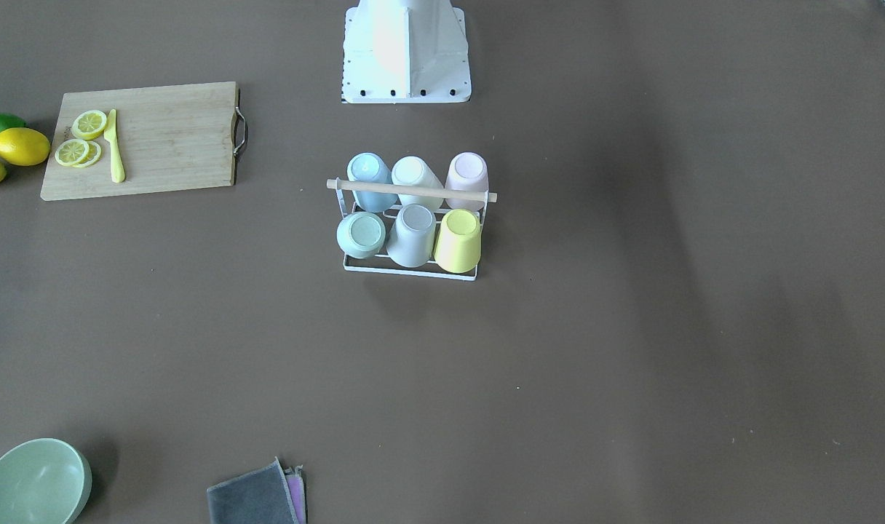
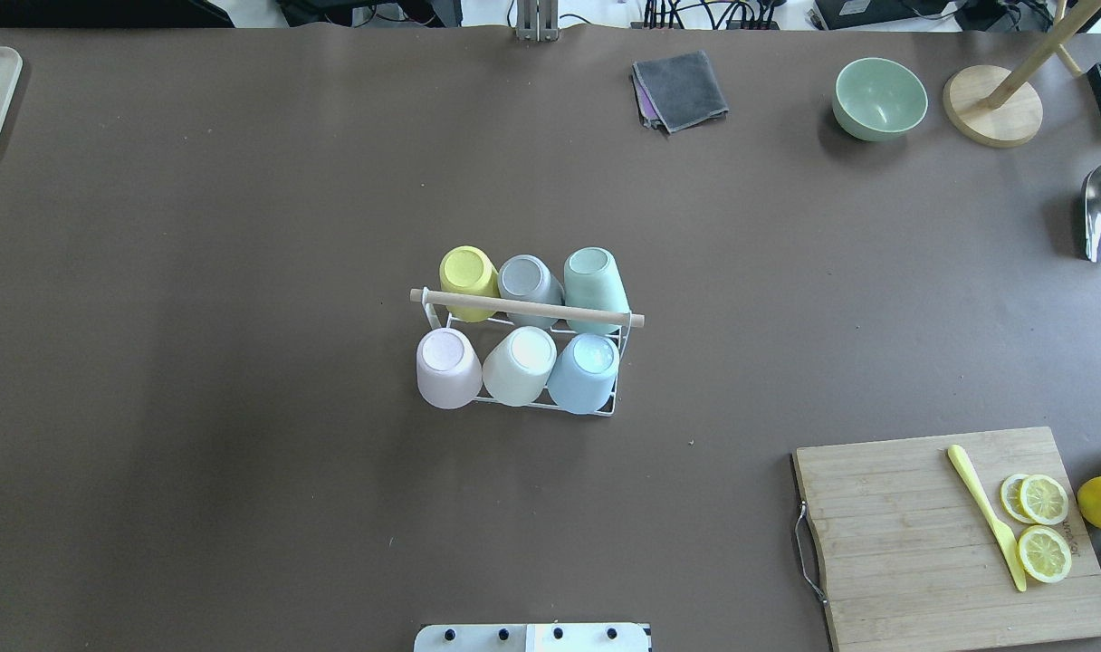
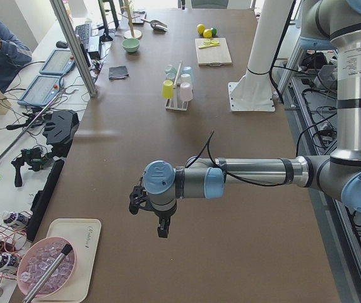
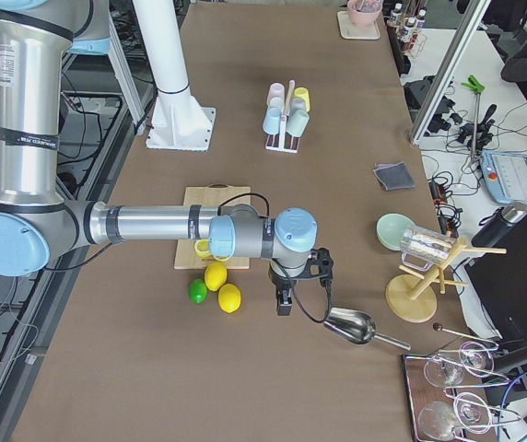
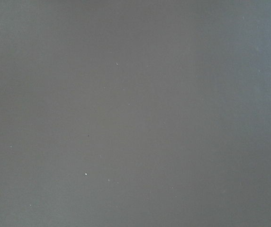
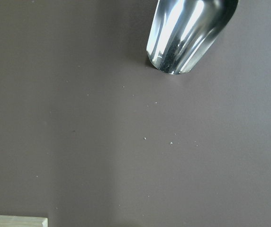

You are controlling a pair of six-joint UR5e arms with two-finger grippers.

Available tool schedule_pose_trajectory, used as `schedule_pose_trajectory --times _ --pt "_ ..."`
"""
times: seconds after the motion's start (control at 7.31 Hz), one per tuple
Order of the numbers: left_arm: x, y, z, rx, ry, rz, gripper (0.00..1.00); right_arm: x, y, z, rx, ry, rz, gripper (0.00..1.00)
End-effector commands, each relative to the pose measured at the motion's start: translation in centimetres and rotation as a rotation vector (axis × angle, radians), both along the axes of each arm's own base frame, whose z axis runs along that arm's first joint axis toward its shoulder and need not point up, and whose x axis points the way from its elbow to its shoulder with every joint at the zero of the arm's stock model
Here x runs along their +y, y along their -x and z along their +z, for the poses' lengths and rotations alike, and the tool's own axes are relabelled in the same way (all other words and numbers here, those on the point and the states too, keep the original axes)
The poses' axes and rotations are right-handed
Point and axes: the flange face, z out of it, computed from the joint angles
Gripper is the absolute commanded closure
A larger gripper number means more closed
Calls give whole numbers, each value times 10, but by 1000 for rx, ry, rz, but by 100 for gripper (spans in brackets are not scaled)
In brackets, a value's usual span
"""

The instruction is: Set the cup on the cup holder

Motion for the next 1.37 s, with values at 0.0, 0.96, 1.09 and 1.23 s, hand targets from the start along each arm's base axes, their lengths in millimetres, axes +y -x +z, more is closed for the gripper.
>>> schedule_pose_trajectory --times 0.0,0.96,1.09,1.23 --pt "0 0 0 0 -1 -1 2 1 -7 28 -5 37 10 0" --pt "33 15 -3 2 0 -37 2 2 -24 -15 49 81 40 0" --pt "36 14 -1 1 8 -35 2 5 -24 -8 46 92 37 0" --pt "36 15 -1 0 6 -37 2 6 -25 -7 45 96 40 0"
